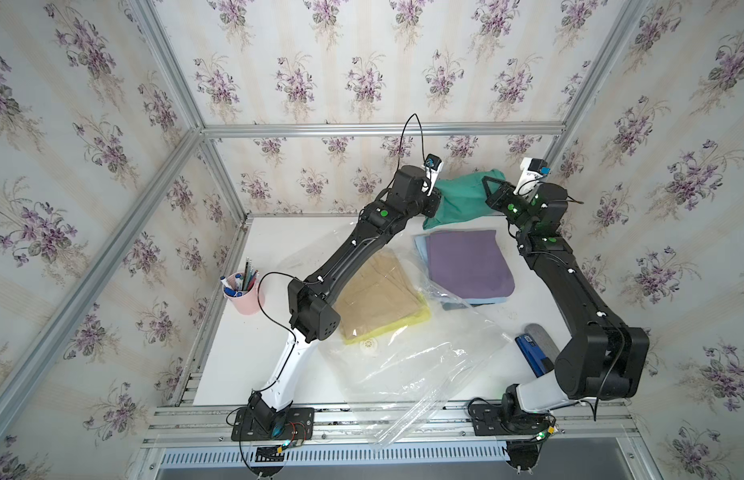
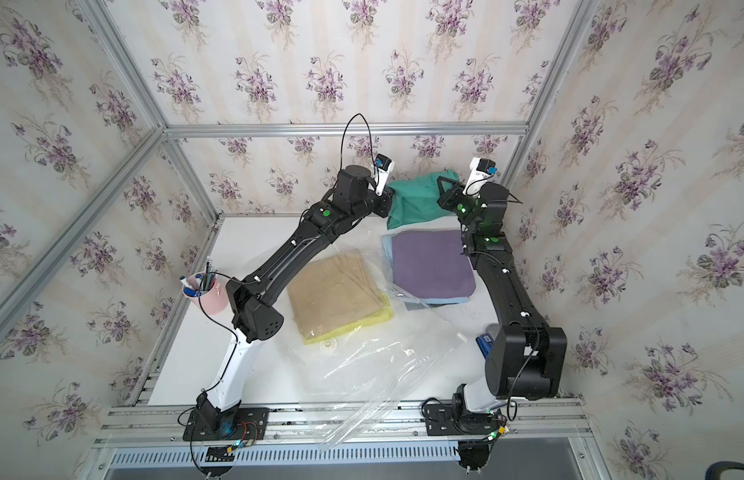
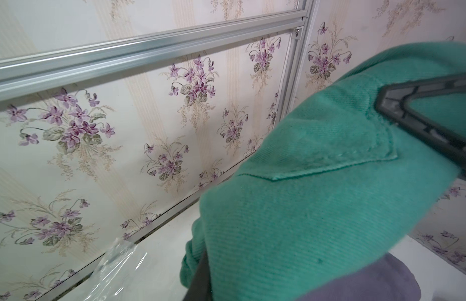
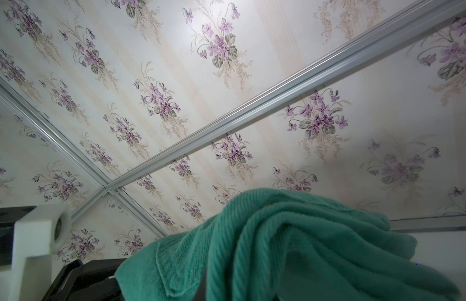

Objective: Take the trousers out of the vacuum bag
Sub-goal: Place the trousers at the center of the board.

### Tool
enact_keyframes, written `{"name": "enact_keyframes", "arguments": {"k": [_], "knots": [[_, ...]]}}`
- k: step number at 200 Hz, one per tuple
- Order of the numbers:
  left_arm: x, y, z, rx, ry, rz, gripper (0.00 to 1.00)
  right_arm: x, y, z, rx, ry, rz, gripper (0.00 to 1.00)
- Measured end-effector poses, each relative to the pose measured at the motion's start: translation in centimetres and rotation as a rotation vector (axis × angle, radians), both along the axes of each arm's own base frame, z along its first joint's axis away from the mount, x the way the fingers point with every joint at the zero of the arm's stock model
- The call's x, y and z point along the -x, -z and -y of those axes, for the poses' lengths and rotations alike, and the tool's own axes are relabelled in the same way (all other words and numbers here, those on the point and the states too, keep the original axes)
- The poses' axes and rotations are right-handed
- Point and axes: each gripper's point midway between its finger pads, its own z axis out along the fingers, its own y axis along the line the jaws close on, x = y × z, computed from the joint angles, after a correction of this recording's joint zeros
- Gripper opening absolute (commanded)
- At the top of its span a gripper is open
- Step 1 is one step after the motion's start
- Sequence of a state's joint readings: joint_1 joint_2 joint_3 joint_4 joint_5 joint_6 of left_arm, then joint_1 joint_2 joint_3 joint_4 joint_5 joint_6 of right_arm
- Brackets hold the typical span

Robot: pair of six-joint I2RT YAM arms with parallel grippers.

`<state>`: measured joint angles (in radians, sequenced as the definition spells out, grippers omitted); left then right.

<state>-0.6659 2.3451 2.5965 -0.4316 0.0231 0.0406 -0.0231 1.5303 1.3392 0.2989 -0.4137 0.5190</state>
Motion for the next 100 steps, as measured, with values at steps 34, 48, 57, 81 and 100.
{"name": "enact_keyframes", "arguments": {"k": [34,48,57,81,100], "knots": [[-1.5,1.5,0.8,0.05,0.009,-0.004,0.08,-1.5,1.1,0.8,-0.012,-0.004,-0.002,0.0],[-2.0,2.3,1.1,0.061,0.011,-0.01,0.09,-2.1,1.8,1.1,-0.026,-0.01,-0.011,0.0],[-2.3,2.8,1.3,0.063,0.011,-0.017,0.08,-2.4,2.4,1.3,-0.03,-0.013,-0.018,0.0],[-3.0,3.6,1.5,0.084,0.019,-0.022,0.09,-3.2,3.5,1.9,-0.045,-0.027,-0.03,0.0],[-3.5,4.2,1.4,0.106,0.031,-0.041,0.09,-3.5,4.3,1.9,-0.055,-0.052,-0.04,0.0]]}}
